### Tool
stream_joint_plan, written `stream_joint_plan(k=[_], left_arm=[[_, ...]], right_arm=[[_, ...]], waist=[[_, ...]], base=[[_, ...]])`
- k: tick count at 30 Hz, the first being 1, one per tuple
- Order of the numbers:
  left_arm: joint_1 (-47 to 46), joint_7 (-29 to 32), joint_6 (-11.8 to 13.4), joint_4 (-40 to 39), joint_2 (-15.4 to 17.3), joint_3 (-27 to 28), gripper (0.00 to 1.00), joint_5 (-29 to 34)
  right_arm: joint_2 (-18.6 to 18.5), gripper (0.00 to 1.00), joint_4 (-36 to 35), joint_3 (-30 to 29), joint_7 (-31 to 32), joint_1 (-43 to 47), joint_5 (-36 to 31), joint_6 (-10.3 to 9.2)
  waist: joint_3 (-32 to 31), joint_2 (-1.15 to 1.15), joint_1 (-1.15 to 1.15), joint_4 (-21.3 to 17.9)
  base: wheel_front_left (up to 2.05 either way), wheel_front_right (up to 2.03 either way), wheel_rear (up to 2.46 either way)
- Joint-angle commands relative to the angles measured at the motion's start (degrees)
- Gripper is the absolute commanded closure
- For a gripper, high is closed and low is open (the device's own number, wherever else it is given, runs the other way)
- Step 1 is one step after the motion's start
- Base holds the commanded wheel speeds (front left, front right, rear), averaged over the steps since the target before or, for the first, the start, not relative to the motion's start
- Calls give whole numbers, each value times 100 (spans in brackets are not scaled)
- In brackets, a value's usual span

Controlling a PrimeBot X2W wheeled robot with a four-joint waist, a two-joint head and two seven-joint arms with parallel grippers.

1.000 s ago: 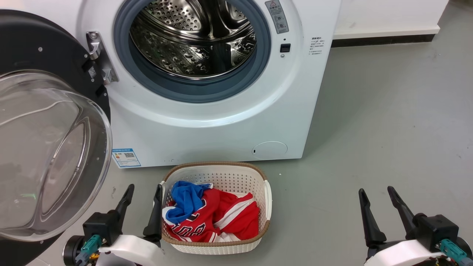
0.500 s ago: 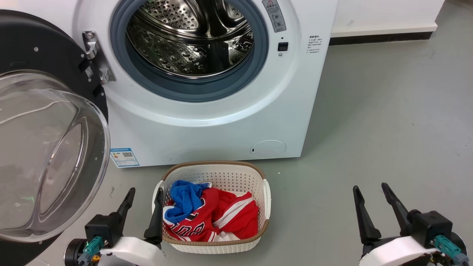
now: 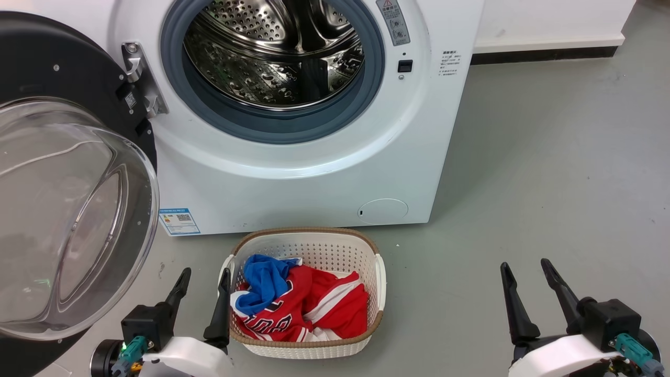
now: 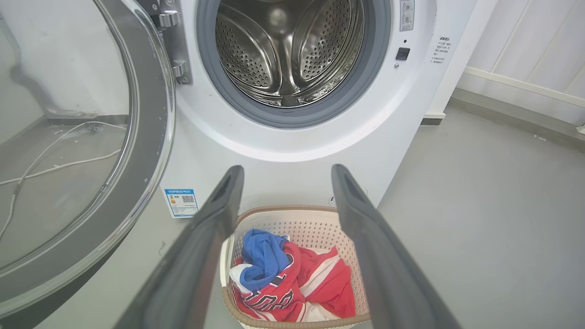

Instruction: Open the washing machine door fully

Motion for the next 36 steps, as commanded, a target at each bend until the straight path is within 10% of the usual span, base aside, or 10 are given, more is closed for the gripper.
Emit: stream_joint_plan(k=[1,2,36], left_arm=[[-39,-10,36,8,3,-13,0,-17],[16,10,14,65,-14,-12,100,-9],[-214,711,-293,187,-358,611,100,-2906]], right_arm=[[9,0,22,-13,-20,-73,11,-1],[-1,100,77,-4,-5,32,16,0],[-170,100,473,-112,364,-358,3534,0]], waist=[[0,0,0,3],[1,0,0,6],[-29,0,0,80]], base=[[0,0,0],[0,0,0],[0,0,0]])
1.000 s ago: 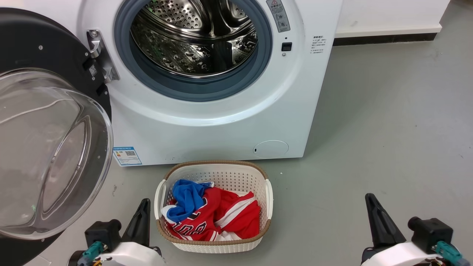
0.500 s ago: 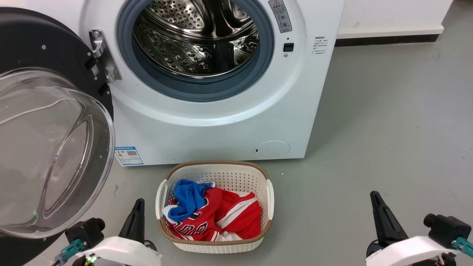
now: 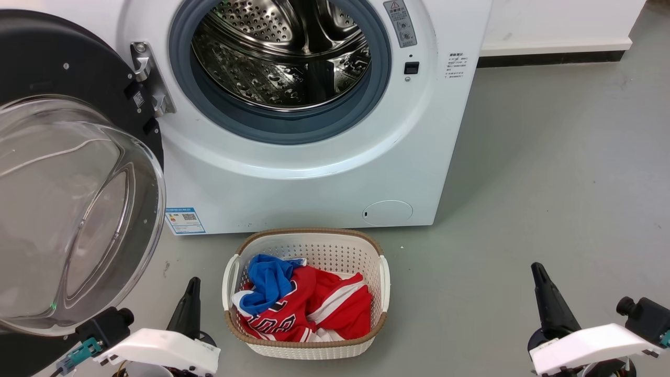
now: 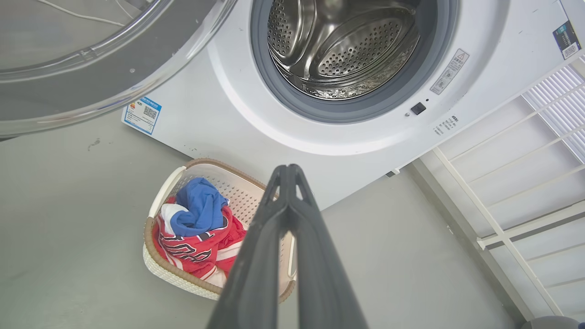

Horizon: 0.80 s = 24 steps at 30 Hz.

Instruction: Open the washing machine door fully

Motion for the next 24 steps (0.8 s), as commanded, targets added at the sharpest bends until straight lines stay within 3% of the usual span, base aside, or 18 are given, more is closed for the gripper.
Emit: stream_joint_plan(k=[1,24], left_arm=[[-173,17,-38,-58,-12,49,100,-121],[-292,375,-200,-5,-189,367,100,-1601]], right_arm=[[-44,100,-35,-17,22,-143,164,1],[-75,100,170,-148,272,-347,1896,1]], waist=[[-1,0,0,1],[-21,0,0,53]], base=[[0,0,0],[0,0,0]])
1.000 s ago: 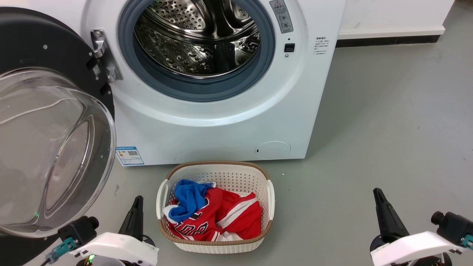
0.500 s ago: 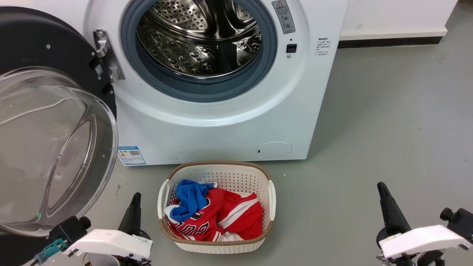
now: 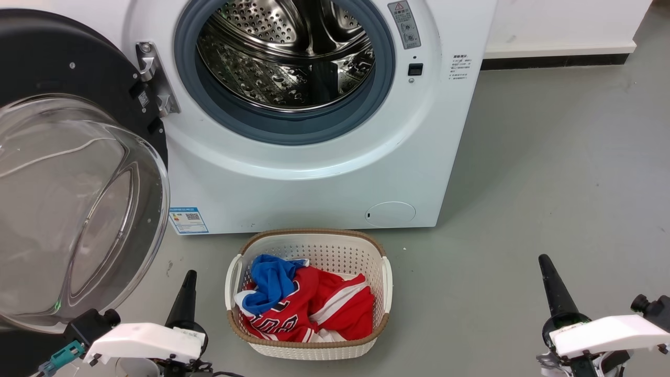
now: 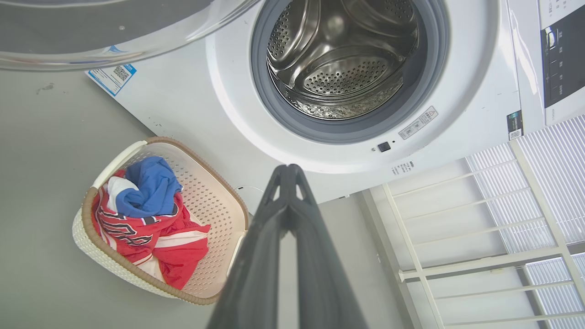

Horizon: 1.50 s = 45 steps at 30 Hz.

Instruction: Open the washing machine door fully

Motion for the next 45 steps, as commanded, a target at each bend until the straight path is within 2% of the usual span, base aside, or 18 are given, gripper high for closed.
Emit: stream_joint_plan(k=[1,21,45], left_arm=[[-160,29,-52,-38,-19,39,100,-111],[-244,303,-164,7,-149,289,100,-1246],[-316,545,-277,48,-268,505,100,-2265]], right_arm=[[-40,100,-22,-18,19,-126,149,1],[-35,100,142,-155,238,-290,1446,1],[-8,100,289,-298,459,-424,2587,0]], waist=[[-1,0,0,2],[-21,0,0,51],[-43,0,0,105]], base=[[0,0,0],[0,0,0],[0,0,0]])
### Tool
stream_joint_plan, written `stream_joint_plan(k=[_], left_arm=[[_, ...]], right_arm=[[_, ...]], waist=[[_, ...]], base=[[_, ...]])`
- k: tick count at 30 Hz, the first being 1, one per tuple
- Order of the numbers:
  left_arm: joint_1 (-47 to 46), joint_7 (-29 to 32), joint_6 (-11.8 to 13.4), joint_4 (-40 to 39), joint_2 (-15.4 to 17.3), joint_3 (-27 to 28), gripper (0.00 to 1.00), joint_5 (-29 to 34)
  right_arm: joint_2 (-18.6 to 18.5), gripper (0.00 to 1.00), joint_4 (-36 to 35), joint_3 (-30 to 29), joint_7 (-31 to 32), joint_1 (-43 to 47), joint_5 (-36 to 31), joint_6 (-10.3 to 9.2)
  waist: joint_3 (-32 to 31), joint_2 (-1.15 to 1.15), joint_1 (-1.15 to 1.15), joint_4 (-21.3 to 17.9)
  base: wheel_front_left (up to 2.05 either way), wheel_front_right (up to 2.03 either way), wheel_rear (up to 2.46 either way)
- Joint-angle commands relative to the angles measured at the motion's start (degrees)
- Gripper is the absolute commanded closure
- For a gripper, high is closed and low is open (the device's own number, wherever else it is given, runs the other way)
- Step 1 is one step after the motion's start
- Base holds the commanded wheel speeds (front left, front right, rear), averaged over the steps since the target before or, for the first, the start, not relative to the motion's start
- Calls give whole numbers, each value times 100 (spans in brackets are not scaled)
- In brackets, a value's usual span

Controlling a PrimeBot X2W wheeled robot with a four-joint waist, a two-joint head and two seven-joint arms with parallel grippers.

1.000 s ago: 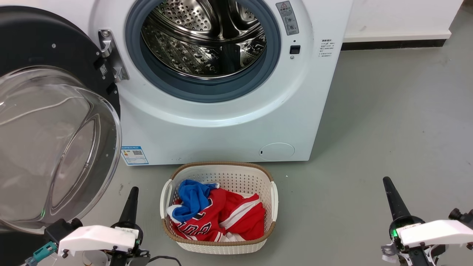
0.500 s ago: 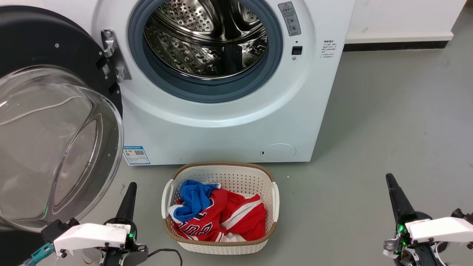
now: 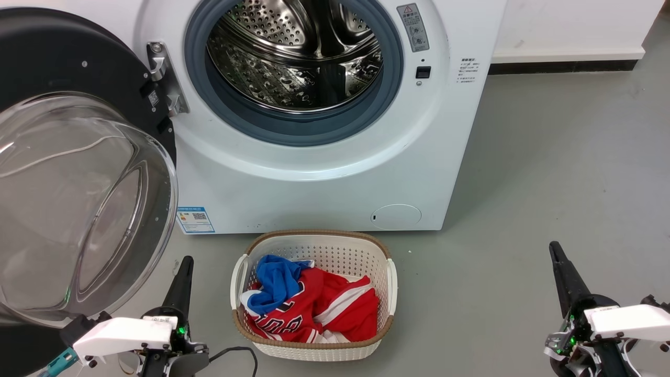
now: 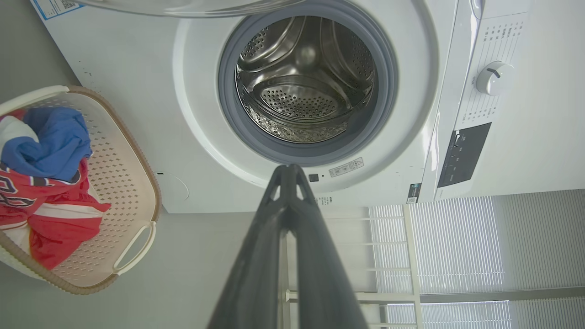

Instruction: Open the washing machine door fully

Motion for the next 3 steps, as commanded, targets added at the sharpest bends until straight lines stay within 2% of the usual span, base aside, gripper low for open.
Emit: stream_joint_plan(k=[1,3], left_arm=[[-107,25,-34,-5,-1,42,100,-110],[-109,36,-40,-3,-4,49,100,-147]], right_arm=[[-3,100,1,-24,30,-94,122,2],[-1,100,7,-30,34,-97,166,1]], waist=[[-1,0,0,3],[-2,0,0,5]], base=[[0,0,0],[0,0,0]])
